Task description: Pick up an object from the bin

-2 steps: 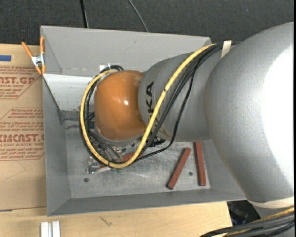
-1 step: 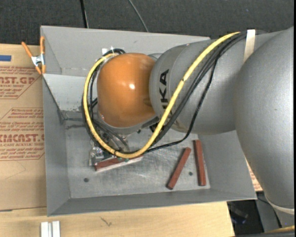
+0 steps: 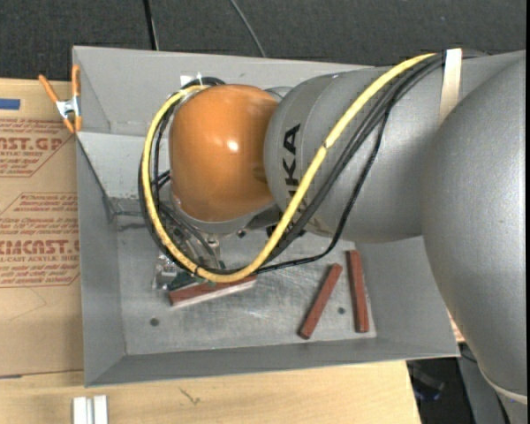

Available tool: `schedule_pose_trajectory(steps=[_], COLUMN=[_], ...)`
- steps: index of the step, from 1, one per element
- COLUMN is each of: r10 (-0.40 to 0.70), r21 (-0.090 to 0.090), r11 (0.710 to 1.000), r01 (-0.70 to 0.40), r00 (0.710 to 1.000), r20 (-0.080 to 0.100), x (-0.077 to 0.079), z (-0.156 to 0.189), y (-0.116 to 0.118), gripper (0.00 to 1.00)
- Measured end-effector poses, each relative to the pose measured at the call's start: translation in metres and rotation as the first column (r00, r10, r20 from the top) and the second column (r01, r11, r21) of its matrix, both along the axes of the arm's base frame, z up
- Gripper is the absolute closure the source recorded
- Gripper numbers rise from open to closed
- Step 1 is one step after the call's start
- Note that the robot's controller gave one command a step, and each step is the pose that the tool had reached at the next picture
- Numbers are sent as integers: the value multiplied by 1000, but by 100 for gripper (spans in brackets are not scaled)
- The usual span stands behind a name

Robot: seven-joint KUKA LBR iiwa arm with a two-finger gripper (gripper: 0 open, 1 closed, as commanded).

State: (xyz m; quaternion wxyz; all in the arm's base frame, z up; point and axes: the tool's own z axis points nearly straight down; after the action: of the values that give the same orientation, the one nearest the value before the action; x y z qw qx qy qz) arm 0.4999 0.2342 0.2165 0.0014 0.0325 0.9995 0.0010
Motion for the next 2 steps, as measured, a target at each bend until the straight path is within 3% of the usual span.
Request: schedule_pose_trajectory(steps=[1,2], r10=[128,125], r21=[-2,-2], r11=[992,992], r01=[-128,-125], r00=[992,992], r20=[-2,-2], x=[28,28], z=[-41,-42], y=[-107,-107], gripper=[0,0])
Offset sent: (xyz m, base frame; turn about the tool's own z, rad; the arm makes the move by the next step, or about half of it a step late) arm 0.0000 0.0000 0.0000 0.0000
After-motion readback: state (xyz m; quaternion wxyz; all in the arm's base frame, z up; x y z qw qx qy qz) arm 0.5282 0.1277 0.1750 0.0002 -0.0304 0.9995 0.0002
